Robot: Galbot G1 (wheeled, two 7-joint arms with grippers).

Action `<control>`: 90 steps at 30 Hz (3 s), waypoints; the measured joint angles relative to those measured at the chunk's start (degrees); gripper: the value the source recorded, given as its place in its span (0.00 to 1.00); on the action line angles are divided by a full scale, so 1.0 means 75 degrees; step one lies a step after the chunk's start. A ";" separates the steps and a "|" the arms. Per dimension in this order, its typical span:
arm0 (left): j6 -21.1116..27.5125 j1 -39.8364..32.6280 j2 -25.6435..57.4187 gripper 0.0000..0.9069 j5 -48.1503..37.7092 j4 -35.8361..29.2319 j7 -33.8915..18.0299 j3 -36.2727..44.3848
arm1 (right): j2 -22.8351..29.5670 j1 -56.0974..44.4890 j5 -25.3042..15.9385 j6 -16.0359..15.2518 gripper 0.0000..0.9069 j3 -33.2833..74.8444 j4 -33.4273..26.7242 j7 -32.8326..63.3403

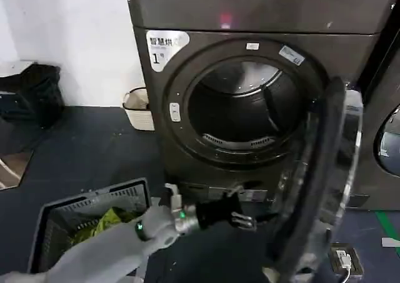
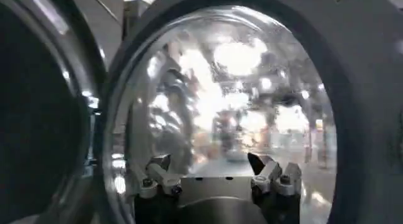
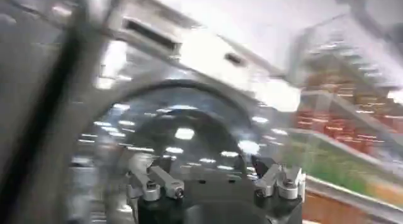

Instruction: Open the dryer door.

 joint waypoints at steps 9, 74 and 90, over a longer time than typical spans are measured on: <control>0.0034 -0.0910 -0.1107 1.00 -0.0078 0.0726 -0.0154 0.0983 | -0.0193 -0.0323 -0.0694 -0.0503 1.00 0.1434 -0.0172 0.1608; -0.1671 -0.1532 -0.4540 1.00 0.1208 0.3368 -0.2249 0.1094 | -0.0542 -0.0517 -0.0810 -0.0252 1.00 0.2656 -0.0434 0.1841; -0.1567 -0.0934 0.0096 1.00 0.0968 -0.0070 -0.2199 0.0589 | -0.0676 -0.0350 -0.1179 -0.0090 1.00 0.2804 -0.0327 0.1811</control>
